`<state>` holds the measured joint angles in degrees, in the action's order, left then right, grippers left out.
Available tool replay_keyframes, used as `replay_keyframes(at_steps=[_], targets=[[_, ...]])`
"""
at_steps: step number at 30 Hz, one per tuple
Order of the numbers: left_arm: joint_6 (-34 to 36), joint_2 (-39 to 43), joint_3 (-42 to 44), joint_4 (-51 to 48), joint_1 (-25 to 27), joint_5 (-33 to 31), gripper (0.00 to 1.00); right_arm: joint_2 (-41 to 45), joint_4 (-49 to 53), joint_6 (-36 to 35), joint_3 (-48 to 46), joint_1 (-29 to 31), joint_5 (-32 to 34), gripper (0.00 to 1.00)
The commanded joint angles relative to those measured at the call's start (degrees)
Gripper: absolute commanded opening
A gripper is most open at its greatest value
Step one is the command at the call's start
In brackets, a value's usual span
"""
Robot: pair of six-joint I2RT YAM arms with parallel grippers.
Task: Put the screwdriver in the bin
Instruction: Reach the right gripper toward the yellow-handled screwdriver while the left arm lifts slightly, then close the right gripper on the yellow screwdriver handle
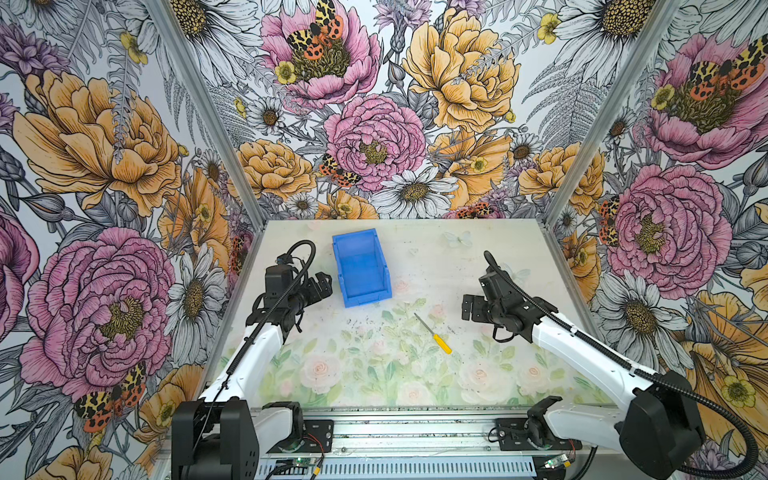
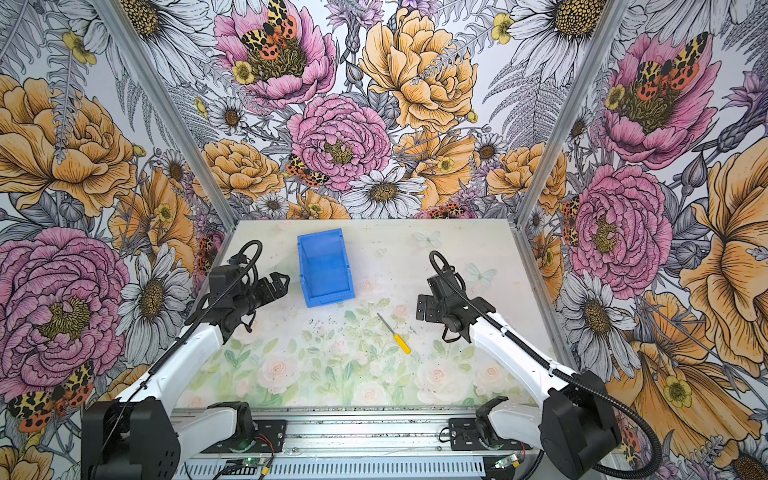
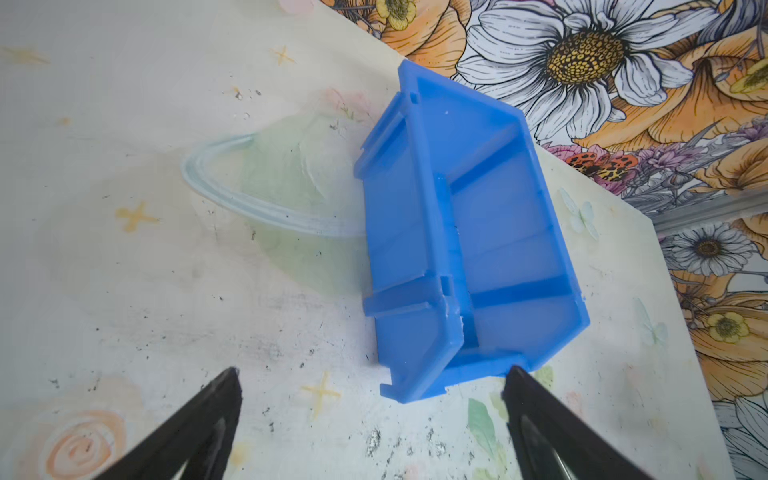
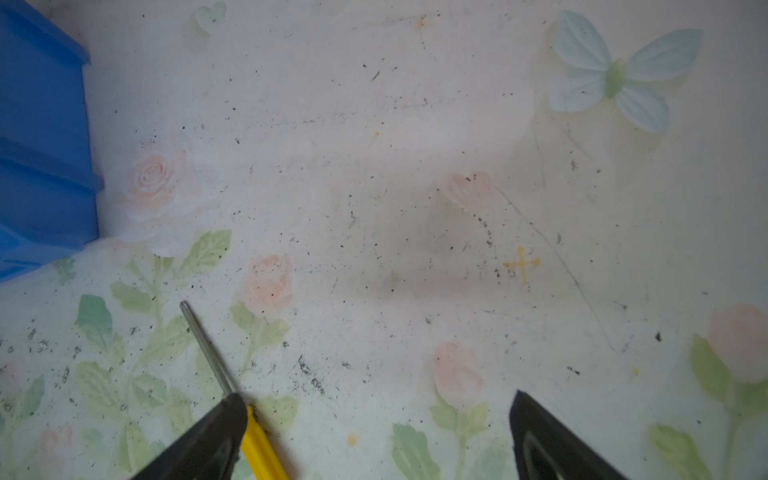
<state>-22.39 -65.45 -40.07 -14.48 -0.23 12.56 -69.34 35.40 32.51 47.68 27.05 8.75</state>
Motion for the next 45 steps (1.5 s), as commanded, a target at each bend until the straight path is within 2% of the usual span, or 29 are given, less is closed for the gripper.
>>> replay_keyframes(at_steps=[1,4,10,16,22,29,35,42,45], targets=[[-0.8,1.0,-1.3,-3.8,0.4,5.1,0.99,0.1,1.5,-1.9,-0.8,1.8,-4.6,0.99],[-1.9,1.7,-0.5,-4.4,1.0,8.3,0.99,-3.6,2.1,-6.9,1.3,2.9,-10.4,0.99],[-3.2,3.8,0.4,-4.9,3.9,7.3,0.99,-10.0,3.0,-12.3,4.2,5.9,-16.2,0.99],[-3.5,5.9,1.0,-5.4,4.6,3.3,0.99,-13.4,2.7,-13.2,3.9,9.4,-16.9,0.98],[-4.0,8.3,1.2,-6.6,4.7,4.2,0.99,-16.5,2.4,-13.5,4.7,11.3,-15.4,0.94],[-5.5,9.6,3.0,-7.0,5.4,4.9,0.99,-20.4,2.1,-14.5,6.2,12.1,-14.8,0.86],[-5.7,10.3,3.2,-7.5,5.5,4.2,0.99,-22.6,2.0,-15.7,5.8,12.8,-14.1,0.62],[-5.6,10.6,3.5,-7.7,5.6,3.2,0.99,-24.5,1.1,-16.4,5.2,13.2,-14.1,0.57],[-5.8,10.7,3.7,-8.0,5.5,2.3,0.99,-25.2,0.8,-16.4,5.1,13.5,-14.2,0.48]])
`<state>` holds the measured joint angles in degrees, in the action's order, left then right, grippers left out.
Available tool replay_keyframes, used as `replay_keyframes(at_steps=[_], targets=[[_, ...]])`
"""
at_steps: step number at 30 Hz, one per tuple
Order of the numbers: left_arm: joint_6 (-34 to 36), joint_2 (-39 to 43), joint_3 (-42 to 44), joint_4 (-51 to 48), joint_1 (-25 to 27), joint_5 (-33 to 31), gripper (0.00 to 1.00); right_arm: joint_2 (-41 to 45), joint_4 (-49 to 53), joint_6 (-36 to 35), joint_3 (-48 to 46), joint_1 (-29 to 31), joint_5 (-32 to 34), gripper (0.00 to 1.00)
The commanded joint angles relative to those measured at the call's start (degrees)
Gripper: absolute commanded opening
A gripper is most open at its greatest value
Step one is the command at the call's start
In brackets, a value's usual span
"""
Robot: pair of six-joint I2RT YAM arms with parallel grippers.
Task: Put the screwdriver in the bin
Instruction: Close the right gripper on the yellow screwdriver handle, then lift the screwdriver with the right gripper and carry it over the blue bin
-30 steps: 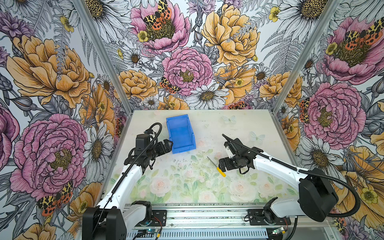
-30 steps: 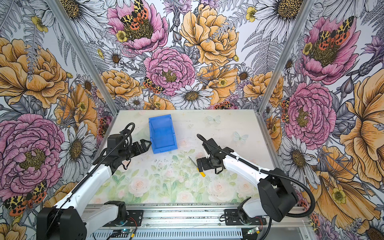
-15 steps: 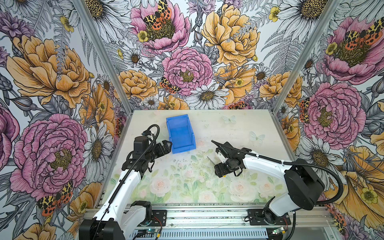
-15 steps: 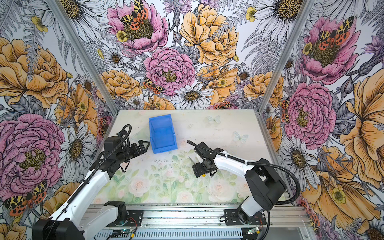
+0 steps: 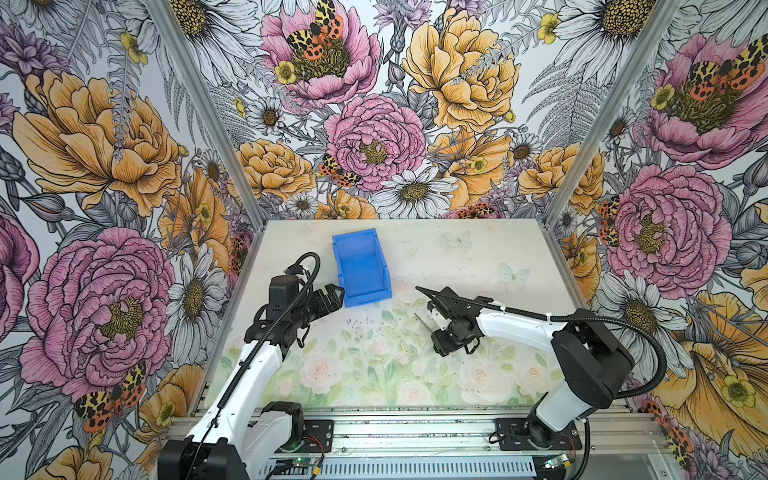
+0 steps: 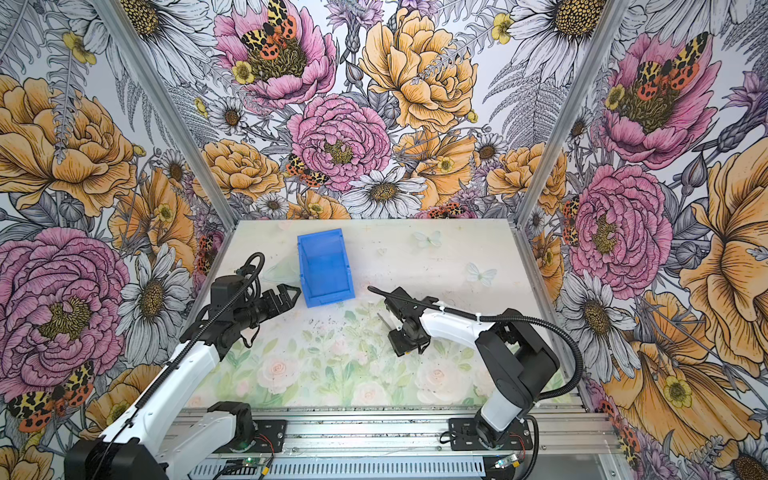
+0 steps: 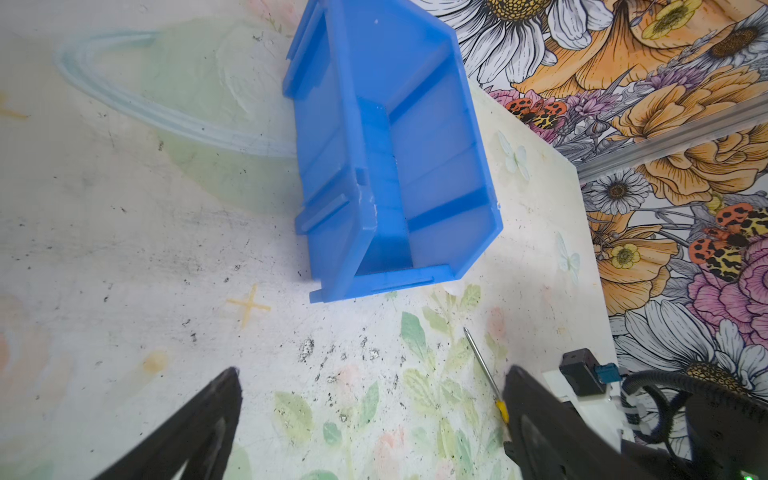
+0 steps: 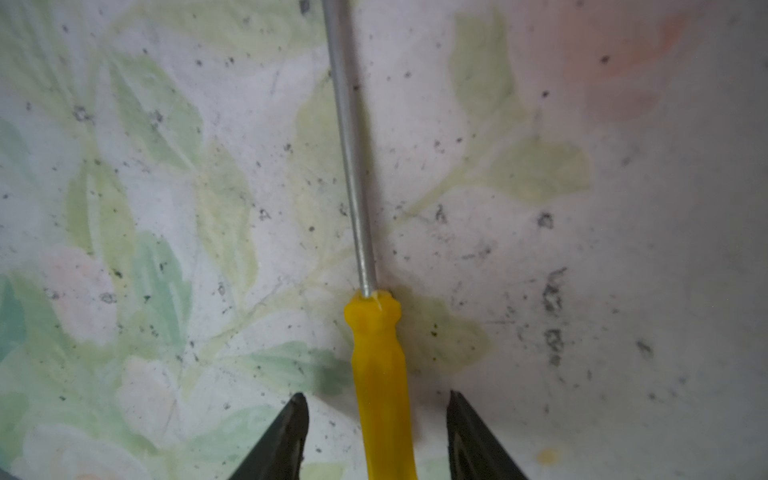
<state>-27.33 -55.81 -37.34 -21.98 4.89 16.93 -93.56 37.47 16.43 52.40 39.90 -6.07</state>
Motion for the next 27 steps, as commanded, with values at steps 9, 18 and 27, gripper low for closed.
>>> replay_keyframes(at_steps=[9,18,27], targets=[[-0.7,2.2,2.0,-0.7,0.4,-2.8,0.99,-0.6,-3.3,0.7,-0.6,1.4,1.3,0.21],[1.1,2.5,0.8,-3.1,0.4,-7.7,0.99,5.9,-3.7,3.4,-0.7,2.1,1.5,0.00],[4.5,0.6,-2.6,-3.0,2.1,-10.9,0.99,15.4,-3.3,8.7,2.5,2.8,3.8,0.00]])
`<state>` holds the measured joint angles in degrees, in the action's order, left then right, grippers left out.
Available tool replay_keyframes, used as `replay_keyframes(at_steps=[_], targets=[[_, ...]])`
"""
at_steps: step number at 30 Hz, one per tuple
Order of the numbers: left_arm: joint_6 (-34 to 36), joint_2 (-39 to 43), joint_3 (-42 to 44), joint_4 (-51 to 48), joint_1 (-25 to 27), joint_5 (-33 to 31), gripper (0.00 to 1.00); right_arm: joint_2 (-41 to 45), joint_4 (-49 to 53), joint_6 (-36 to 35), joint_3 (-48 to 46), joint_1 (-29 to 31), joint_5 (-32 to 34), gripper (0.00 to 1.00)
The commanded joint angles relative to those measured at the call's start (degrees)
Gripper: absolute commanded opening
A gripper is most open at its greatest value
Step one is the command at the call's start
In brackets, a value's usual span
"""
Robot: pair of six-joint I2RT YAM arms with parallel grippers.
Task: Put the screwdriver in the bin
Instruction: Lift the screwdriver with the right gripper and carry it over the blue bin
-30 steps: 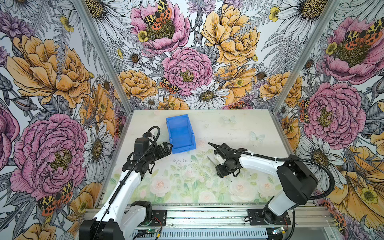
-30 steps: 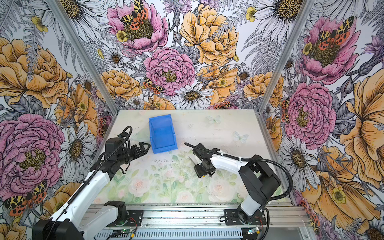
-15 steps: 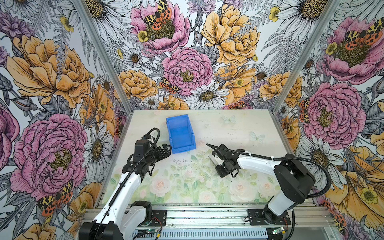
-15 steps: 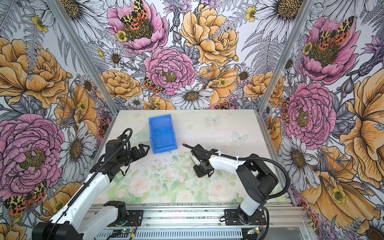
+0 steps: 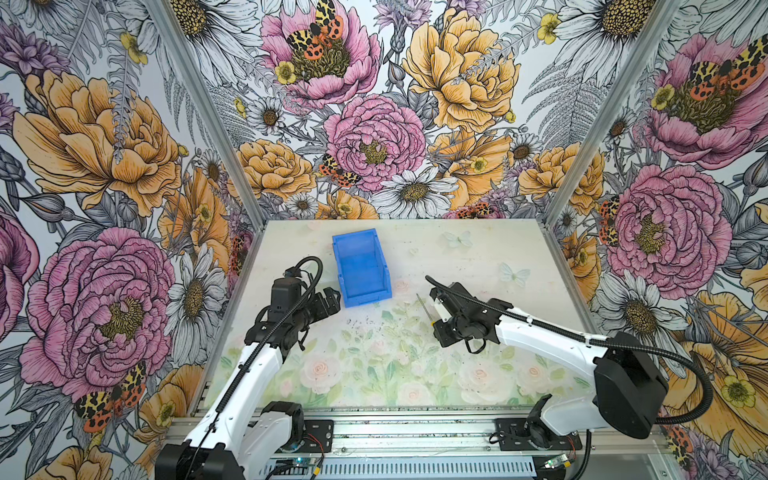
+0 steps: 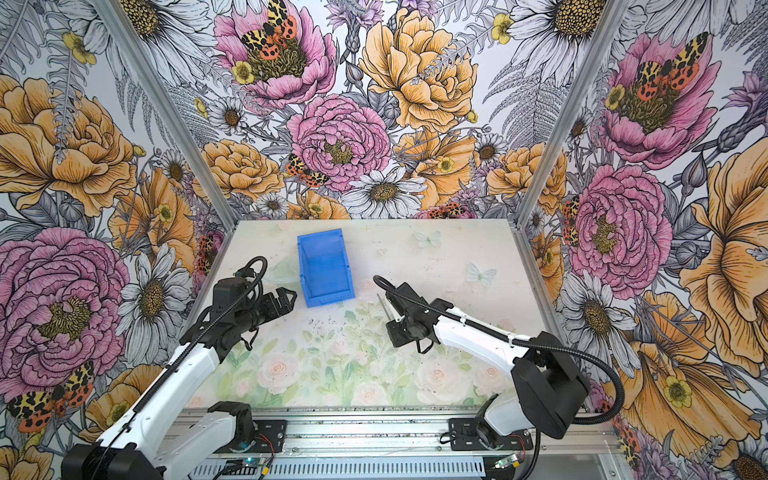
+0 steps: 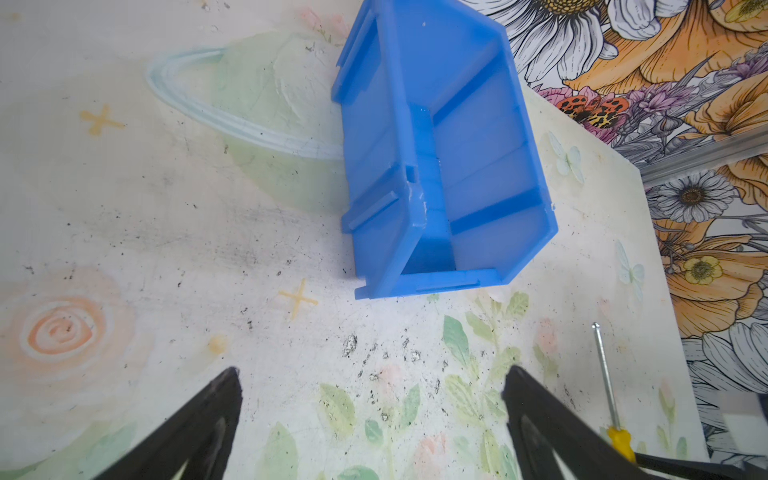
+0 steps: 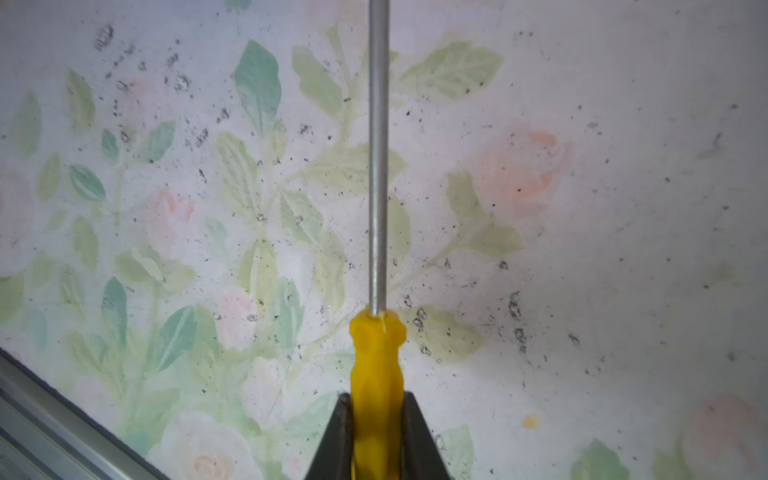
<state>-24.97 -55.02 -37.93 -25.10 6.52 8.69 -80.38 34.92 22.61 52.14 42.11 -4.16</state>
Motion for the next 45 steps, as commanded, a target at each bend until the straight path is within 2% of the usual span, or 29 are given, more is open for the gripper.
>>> replay_keyframes(at_steps=[1,11,17,24,31,37,45], targets=[[2.1,-0.3,-2.3,0.1,0.4,-2.9,0.99,2.3,-0.6,2.7,3.7,0.6,2.1,0.00],[2.8,0.6,-1.9,1.4,0.4,-5.2,0.98,-2.6,-0.2,4.4,18.2,1.7,3.3,0.00],[0.6,1.1,-0.9,3.8,0.3,-7.1,0.99,-11.8,-1.3,8.6,29.0,3.1,5.3,0.00],[-2.6,1.8,0.7,6.3,0.3,-6.8,0.99,-22.5,-2.6,9.4,41.4,3.0,1.9,0.00],[-2.7,3.7,4.0,6.0,0.1,-7.6,0.99,-27.7,-5.8,10.9,43.9,5.4,0.5,0.00],[-2.9,4.4,4.4,5.6,0.1,-7.9,0.99,-34.6,-7.1,10.8,50.3,6.2,-1.5,0.00],[-3.3,5.7,5.3,5.1,0.2,-7.5,0.99,-39.6,-7.9,11.8,53.6,6.1,-0.8,0.00]])
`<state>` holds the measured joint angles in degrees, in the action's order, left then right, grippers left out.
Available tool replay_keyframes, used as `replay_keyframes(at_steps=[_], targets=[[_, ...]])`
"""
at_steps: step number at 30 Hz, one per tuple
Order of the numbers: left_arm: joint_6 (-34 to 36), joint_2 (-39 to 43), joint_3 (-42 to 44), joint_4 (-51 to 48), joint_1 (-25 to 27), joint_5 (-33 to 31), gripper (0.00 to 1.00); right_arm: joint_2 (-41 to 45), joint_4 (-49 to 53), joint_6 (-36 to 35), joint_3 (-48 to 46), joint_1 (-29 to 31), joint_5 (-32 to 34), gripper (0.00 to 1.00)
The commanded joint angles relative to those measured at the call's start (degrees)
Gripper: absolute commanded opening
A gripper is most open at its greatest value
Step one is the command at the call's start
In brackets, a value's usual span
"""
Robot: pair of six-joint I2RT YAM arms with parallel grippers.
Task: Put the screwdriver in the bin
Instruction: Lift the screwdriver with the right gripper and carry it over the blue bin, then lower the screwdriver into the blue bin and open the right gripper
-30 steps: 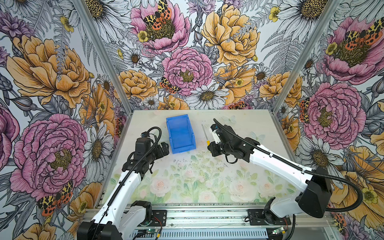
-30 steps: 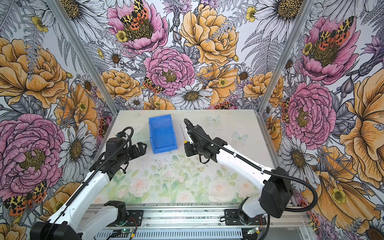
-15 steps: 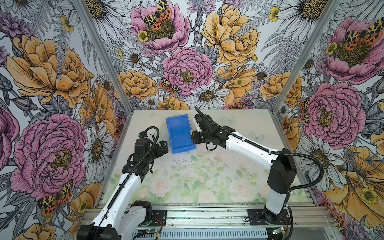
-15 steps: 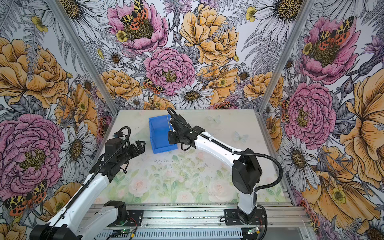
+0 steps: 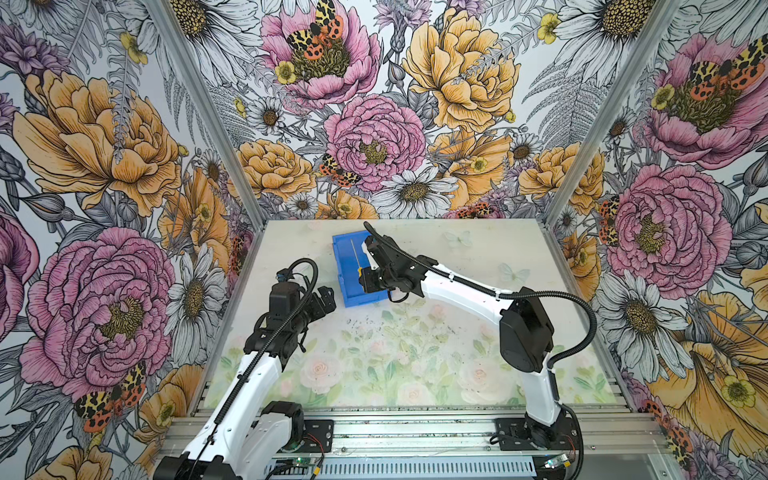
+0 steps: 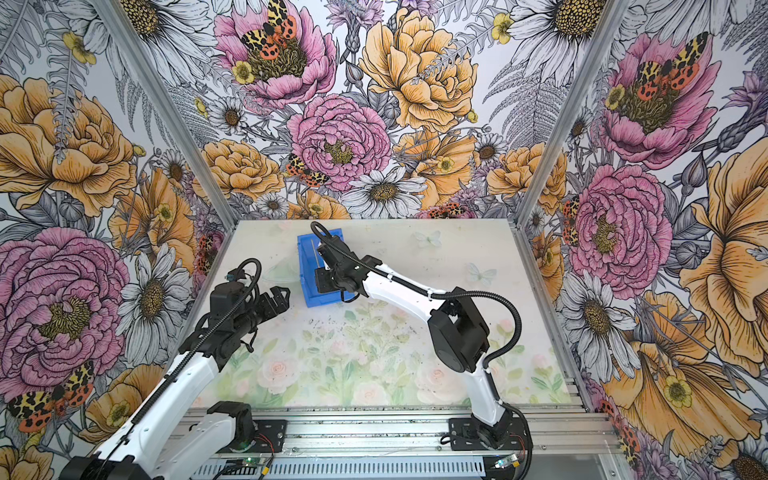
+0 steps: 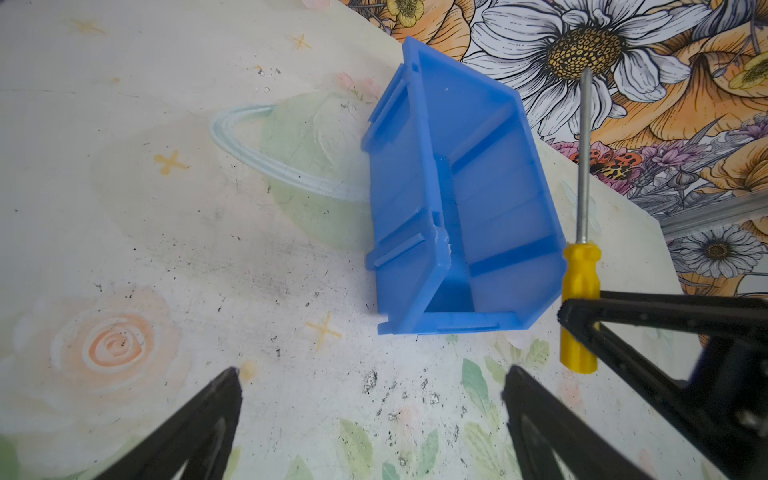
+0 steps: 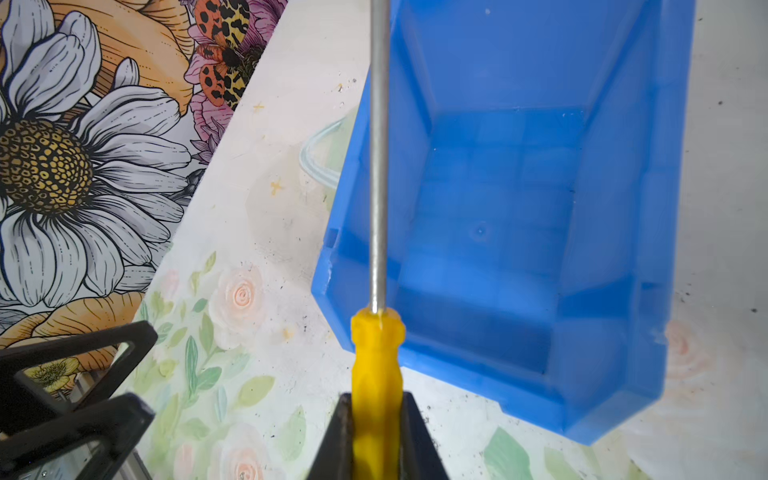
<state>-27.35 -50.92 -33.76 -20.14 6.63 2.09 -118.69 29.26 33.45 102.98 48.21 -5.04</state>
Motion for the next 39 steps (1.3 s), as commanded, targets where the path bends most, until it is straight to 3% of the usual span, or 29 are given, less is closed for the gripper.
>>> replay_keyframes(at_steps=[1,26,31,33,39], targets=[[-1.0,2.0,1.5,-0.1,0.0,-1.1,0.99,-2.0,-2.3,1.2,3.0,0.0,0.2,0.00],[-1.6,4.3,3.1,-0.8,0.7,-1.2,0.99,-14.0,-2.3,2.5,11.0,-0.6,2.6,0.04],[-1.5,4.1,2.8,-0.8,0.8,-1.3,0.99,-14.5,-2.3,2.7,11.4,-0.8,2.8,0.15],[-1.4,4.1,2.6,-0.8,0.8,-1.4,0.99,-14.3,-2.2,2.7,11.7,-0.8,3.0,0.31],[-0.9,3.7,1.8,-1.0,0.8,-1.6,0.99,-13.1,-2.2,2.0,12.4,-0.7,4.0,0.46]])
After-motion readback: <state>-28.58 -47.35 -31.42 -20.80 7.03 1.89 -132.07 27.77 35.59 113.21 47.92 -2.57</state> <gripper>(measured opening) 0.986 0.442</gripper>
